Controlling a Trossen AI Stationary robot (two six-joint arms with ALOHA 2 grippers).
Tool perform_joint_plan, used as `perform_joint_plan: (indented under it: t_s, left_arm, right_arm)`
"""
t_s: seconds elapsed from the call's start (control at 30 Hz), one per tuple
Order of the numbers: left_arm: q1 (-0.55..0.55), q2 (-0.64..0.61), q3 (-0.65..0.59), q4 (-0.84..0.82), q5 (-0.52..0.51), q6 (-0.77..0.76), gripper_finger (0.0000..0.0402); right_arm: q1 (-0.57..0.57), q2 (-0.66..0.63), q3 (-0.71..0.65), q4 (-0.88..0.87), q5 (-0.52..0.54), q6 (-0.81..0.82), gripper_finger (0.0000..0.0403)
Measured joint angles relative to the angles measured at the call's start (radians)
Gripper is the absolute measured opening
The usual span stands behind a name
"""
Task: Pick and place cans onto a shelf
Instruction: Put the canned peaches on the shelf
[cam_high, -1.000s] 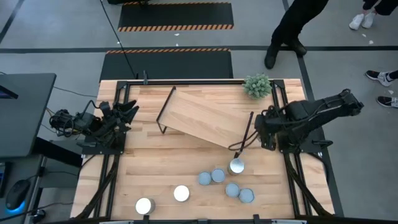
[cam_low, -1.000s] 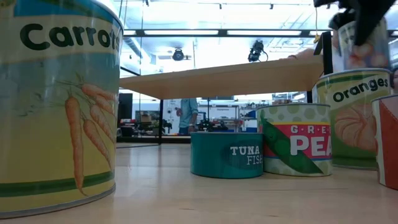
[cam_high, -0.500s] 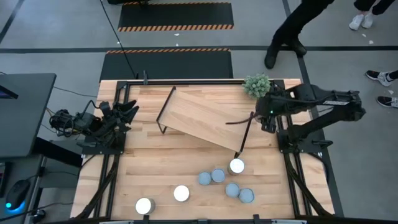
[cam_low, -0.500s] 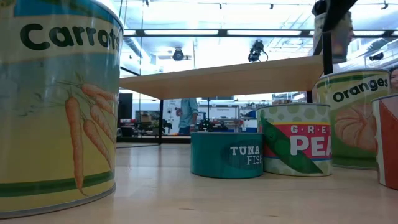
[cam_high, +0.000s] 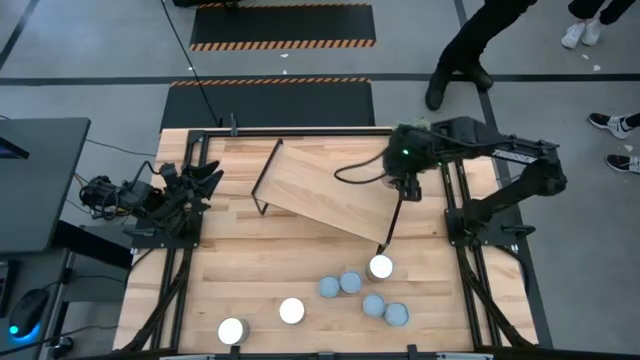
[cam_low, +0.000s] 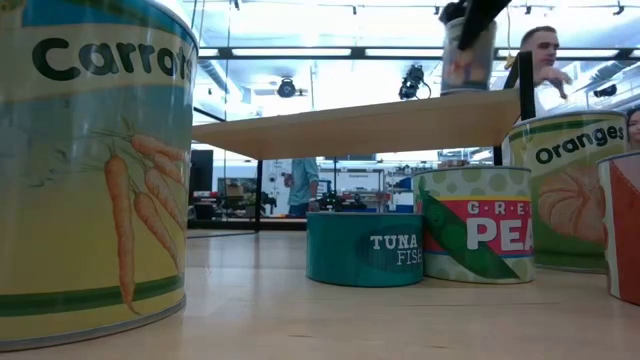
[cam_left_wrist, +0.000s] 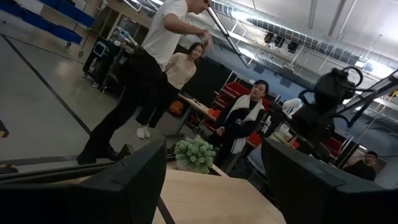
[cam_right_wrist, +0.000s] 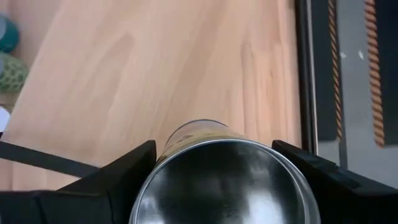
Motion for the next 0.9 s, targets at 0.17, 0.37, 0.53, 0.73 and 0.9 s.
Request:
perform_joint_plan:
  t_s: [0.17, 0.37, 0.53, 0.73, 0.9]
  left_arm:
    - [0.000, 0.000, 0.000, 0.000, 0.017, -0.004, 0.0267]
    - [0.000, 0.000, 0.000, -0.001, 0.021, -0.023, 0.0267]
    - [0.000, 0.000, 0.000, -0.002, 0.021, -0.023, 0.0267]
    - [0.000, 0.000, 0.000, -0.010, 0.026, -0.023, 0.0267]
    - [0.000, 0.000, 0.000, -0.013, 0.028, -0.023, 0.0267]
  right_arm:
    - [-0.052, 0.054, 0.007, 0.005, -0.120, -0.134, 0.0311]
    - [-0.062, 0.106, 0.007, 0.006, -0.134, -0.248, 0.0311]
    - [-0.062, 0.126, -0.003, 0.019, -0.177, -0.269, 0.0311]
    - [-0.075, 0.111, -0.061, 0.037, -0.184, -0.273, 0.0311]
    - [-0.085, 0.091, -0.102, 0.061, -0.214, -0.265, 0.0311]
